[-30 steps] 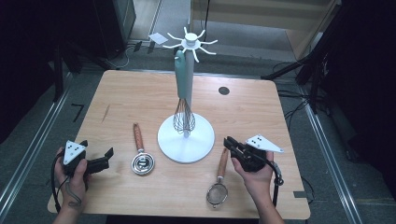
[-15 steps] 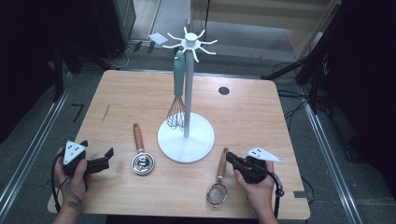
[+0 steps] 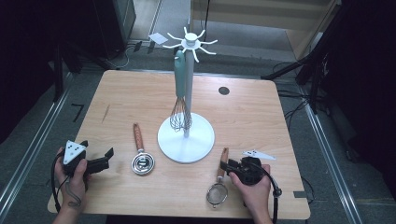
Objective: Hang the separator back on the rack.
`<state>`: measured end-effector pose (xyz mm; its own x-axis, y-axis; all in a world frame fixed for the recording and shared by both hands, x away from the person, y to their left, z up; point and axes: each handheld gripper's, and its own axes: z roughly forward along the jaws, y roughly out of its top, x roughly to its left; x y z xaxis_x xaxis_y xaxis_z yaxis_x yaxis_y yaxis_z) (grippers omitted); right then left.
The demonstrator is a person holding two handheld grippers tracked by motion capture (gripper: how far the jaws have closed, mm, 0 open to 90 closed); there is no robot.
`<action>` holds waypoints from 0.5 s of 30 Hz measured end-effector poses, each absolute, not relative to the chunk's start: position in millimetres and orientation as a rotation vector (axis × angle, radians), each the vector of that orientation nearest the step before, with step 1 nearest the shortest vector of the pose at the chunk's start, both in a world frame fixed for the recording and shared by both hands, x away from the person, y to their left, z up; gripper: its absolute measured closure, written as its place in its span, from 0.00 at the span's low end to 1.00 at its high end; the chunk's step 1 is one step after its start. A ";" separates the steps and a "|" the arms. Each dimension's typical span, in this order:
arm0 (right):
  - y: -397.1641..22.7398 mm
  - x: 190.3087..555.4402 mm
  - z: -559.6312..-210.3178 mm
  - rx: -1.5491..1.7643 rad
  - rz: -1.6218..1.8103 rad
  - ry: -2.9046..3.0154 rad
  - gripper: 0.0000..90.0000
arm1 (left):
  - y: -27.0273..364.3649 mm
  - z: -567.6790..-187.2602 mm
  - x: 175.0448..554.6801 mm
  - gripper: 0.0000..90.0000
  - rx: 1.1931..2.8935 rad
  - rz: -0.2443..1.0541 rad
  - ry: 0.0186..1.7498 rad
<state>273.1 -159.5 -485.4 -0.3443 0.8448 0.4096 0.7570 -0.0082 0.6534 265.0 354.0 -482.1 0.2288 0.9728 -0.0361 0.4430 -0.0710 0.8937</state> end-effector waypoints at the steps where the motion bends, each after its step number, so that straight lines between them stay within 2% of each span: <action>1: -158.7 273.4 -486.2 1.733 1.269 2.146 0.65 | 354.1 -482.0 265.0 0.00 1.656 0.786 1.342; 15: -160.0 276.0 -489.3 1.690 1.267 2.191 0.72 | 354.2 -482.0 265.2 0.00 1.658 0.783 1.341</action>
<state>276.0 -160.0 -489.3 -0.3798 0.8387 0.3904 0.7568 0.0390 0.6525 265.2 354.2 -482.0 0.2310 0.9722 -0.0370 0.4457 -0.0720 0.8923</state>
